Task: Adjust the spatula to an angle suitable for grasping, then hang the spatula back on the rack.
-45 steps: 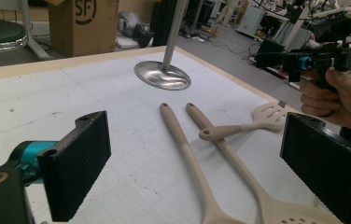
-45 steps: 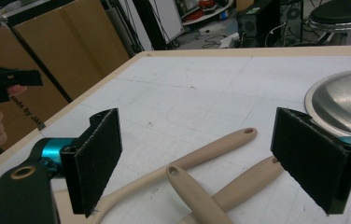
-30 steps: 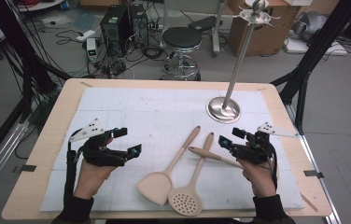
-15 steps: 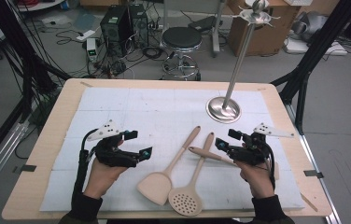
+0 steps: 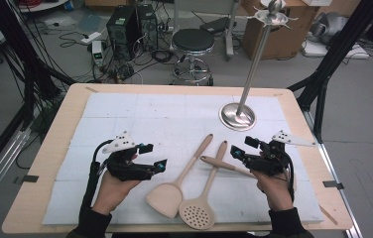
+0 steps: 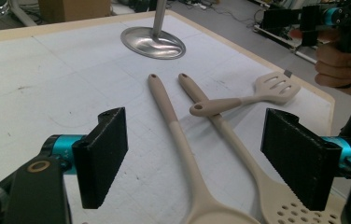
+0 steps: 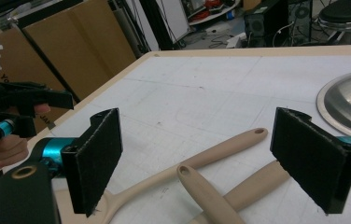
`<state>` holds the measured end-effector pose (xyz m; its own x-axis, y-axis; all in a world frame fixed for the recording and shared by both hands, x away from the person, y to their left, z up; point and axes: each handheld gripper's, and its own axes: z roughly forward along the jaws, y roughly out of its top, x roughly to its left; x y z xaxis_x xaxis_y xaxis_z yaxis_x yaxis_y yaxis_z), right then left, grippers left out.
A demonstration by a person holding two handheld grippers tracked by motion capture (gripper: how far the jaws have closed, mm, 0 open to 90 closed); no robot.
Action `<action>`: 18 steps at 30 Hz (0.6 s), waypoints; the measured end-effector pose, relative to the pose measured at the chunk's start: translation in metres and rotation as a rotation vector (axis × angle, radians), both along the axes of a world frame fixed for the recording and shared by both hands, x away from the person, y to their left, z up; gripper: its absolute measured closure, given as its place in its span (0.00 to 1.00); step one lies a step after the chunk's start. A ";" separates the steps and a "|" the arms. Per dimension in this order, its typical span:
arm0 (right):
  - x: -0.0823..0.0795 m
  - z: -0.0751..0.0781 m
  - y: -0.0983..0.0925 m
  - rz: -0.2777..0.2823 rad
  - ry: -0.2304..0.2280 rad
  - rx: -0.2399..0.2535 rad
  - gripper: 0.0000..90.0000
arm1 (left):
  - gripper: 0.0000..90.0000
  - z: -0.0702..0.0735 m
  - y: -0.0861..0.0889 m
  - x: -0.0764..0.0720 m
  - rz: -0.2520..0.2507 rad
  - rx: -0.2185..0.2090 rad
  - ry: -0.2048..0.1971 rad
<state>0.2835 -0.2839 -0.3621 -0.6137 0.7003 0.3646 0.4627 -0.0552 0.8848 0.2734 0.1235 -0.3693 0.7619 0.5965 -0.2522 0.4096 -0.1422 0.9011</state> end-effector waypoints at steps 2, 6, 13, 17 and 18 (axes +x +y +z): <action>0.000 0.000 0.000 -0.002 -0.001 0.000 0.18 | 0.26 0.000 0.000 0.000 -0.002 0.001 -0.001; 0.001 -0.001 -0.001 -0.005 -0.002 0.002 0.18 | 0.26 0.000 0.000 0.000 -0.001 -0.003 -0.001; 0.001 0.000 0.000 0.000 -0.002 -0.001 0.18 | 0.26 -0.002 -0.007 0.000 -0.017 0.019 0.025; 0.000 0.000 0.000 -0.002 0.000 0.000 0.18 | 0.25 -0.006 -0.017 0.000 -0.016 0.059 0.053; 0.000 0.000 0.000 -0.003 -0.007 0.005 0.18 | 0.26 -0.008 -0.019 0.001 -0.017 0.070 0.061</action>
<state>0.2837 -0.2842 -0.3621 -0.6137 0.7008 0.3638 0.4566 -0.0609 0.8876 0.2739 0.1049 -0.3771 0.7564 0.6016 -0.2568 0.4606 -0.2112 0.8621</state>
